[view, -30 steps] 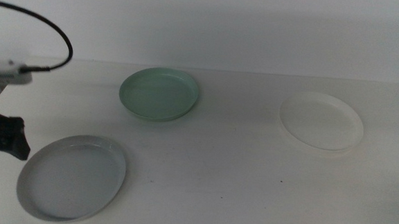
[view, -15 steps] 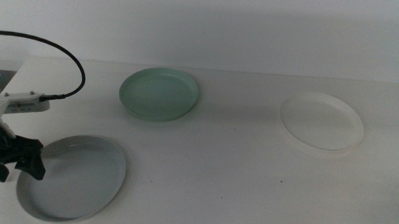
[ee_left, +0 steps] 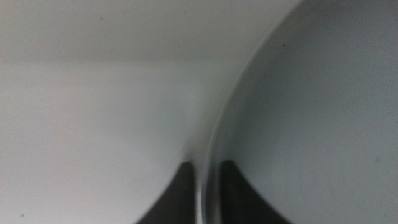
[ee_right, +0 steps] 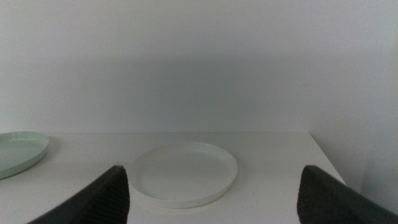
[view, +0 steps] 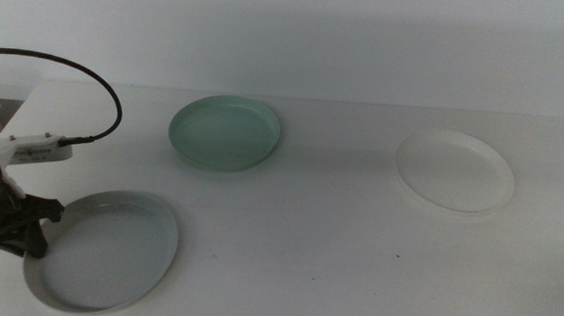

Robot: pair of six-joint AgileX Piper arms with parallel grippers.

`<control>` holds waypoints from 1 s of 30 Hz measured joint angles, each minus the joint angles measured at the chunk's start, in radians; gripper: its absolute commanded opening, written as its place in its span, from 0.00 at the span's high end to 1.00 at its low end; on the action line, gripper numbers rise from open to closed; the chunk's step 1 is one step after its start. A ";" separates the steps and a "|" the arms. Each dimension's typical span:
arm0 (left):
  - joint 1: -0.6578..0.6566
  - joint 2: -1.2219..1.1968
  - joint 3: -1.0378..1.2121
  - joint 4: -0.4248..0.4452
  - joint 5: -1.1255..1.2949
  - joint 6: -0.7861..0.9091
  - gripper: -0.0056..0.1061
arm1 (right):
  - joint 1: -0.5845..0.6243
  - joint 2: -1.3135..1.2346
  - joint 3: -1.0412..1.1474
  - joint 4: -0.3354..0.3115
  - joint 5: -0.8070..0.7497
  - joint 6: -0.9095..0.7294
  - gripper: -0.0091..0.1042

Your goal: Stack the three bowls on top of each other.

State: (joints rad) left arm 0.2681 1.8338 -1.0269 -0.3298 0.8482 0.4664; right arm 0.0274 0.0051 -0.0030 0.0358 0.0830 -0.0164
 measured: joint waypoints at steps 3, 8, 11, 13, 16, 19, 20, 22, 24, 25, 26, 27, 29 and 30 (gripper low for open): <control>0.000 0.000 0.000 -0.005 0.002 0.000 0.97 | 0.000 0.000 0.000 0.000 0.000 0.000 0.16; 0.000 -0.051 -0.002 -0.004 0.050 -0.025 0.97 | 0.000 0.000 0.000 0.000 0.000 0.000 0.16; -0.017 -0.136 -0.020 0.000 0.095 -0.065 0.97 | 0.000 0.000 0.000 0.000 0.000 0.000 0.16; -0.051 -0.203 -0.046 0.002 0.111 -0.111 0.97 | 0.000 0.000 0.000 0.000 0.000 0.000 0.16; -0.145 -0.261 -0.108 0.000 0.138 -0.186 0.97 | 0.000 0.000 0.000 0.000 0.000 0.000 0.16; -0.253 -0.254 -0.186 -0.002 0.166 -0.259 0.97 | 0.000 0.000 0.000 0.000 0.000 0.000 0.16; -0.292 -0.241 -0.214 -0.002 0.172 -0.281 0.97 | 0.000 0.000 0.000 0.000 0.000 0.000 0.16; -0.362 -0.208 -0.264 -0.004 0.177 -0.318 0.97 | 0.000 0.000 0.000 0.000 0.000 0.000 0.16; -0.432 -0.159 -0.323 -0.010 0.177 -0.349 0.97 | 0.000 0.000 0.000 0.000 0.000 0.000 0.16; -0.464 -0.132 -0.344 -0.011 0.177 -0.363 0.97 | 0.000 0.000 0.000 0.000 0.000 0.000 0.16; -0.492 -0.103 -0.371 -0.014 0.177 -0.373 0.97 | 0.000 0.000 0.000 0.000 0.000 0.000 0.16; -0.518 -0.074 -0.398 -0.018 0.174 -0.381 0.97 | 0.000 0.000 0.000 0.000 0.000 0.000 0.16; -0.557 -0.023 -0.446 -0.026 0.171 -0.392 0.97 | 0.000 0.000 0.000 0.000 0.000 0.000 0.16; -0.573 0.006 -0.473 -0.033 0.171 -0.396 0.97 | 0.000 0.000 0.000 0.000 0.000 0.000 0.16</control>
State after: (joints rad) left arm -0.3052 1.8399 -1.4994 -0.3627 1.0188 0.0702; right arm 0.0274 0.0051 -0.0030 0.0358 0.0830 -0.0164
